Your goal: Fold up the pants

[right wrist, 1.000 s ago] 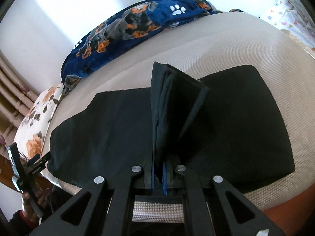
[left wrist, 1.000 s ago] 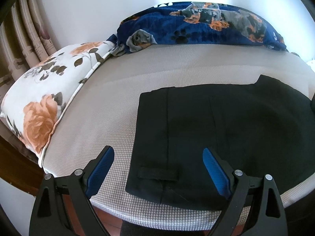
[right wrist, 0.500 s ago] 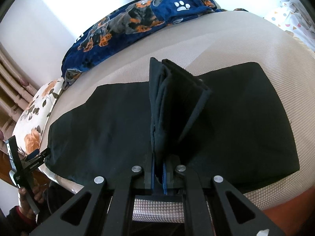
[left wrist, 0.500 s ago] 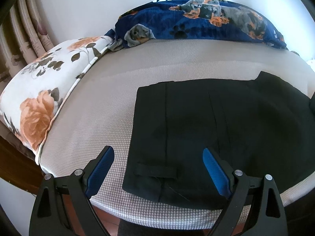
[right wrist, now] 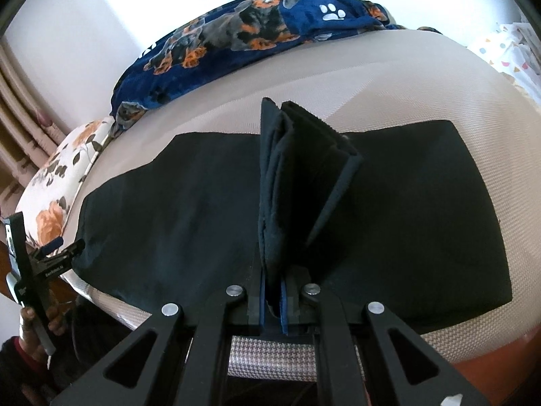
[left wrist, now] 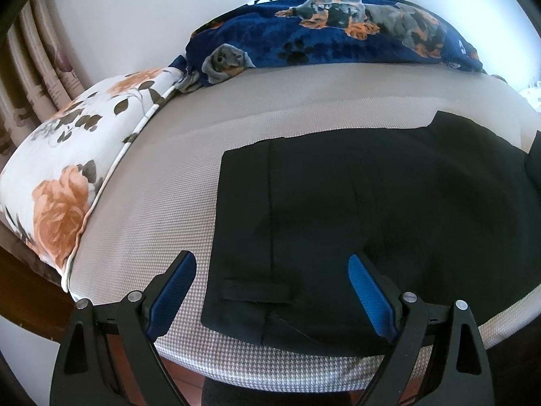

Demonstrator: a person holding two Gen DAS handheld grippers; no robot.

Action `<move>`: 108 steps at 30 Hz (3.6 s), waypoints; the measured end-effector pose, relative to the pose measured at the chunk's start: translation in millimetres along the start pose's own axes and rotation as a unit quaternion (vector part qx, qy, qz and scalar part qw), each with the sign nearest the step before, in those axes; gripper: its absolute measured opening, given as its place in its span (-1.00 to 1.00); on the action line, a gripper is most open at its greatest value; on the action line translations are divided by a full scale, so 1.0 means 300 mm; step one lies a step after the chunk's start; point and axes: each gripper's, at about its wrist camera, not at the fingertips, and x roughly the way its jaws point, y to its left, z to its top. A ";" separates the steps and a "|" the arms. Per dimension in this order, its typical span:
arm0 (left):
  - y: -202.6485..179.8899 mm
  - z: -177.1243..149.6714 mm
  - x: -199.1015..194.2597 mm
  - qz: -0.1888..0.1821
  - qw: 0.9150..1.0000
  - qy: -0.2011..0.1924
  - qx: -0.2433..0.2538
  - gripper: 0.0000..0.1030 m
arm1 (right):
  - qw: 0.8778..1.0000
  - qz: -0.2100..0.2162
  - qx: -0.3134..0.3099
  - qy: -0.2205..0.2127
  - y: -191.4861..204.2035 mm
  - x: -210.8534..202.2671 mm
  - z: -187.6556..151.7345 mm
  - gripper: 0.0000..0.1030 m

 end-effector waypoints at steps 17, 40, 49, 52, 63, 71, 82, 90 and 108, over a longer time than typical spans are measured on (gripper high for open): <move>0.001 0.002 0.007 0.000 1.000 0.005 0.001 0.78 | 0.997 -0.024 -0.074 0.017 0.078 0.011 -0.031 -0.77; 0.033 0.008 -0.002 -0.010 1.000 0.005 -0.013 0.78 | 0.973 0.213 0.090 -0.004 -0.073 -0.132 0.023 -0.39; 0.002 0.001 -0.001 -0.011 1.000 0.006 0.004 0.78 | 0.980 0.168 0.108 0.026 -0.023 -0.023 0.011 -0.62; 0.002 0.001 0.000 -0.014 1.000 0.006 0.004 0.78 | 0.985 0.144 0.085 0.052 0.008 0.034 -0.012 -0.64; -0.001 -0.001 0.003 -0.013 1.000 0.004 0.007 0.78 | 0.995 0.094 0.019 0.038 0.140 -0.002 -0.038 -0.63; 0.004 0.001 0.003 -0.018 1.000 0.009 0.008 0.78 | 0.984 0.114 0.118 0.073 -0.042 0.046 -0.055 -0.71; 0.275 0.044 0.031 -0.146 0.981 0.039 -0.122 0.70 | 0.976 0.200 0.081 0.017 0.115 -0.125 -0.034 -0.62; 0.402 0.015 0.157 -0.270 0.946 0.106 -0.143 0.14 | 0.979 0.185 0.068 0.053 0.141 -0.053 -0.082 -0.59; 0.356 0.116 0.336 -0.480 0.860 0.157 -0.074 0.05 | 0.978 0.180 0.078 0.067 0.152 0.008 -0.101 -0.54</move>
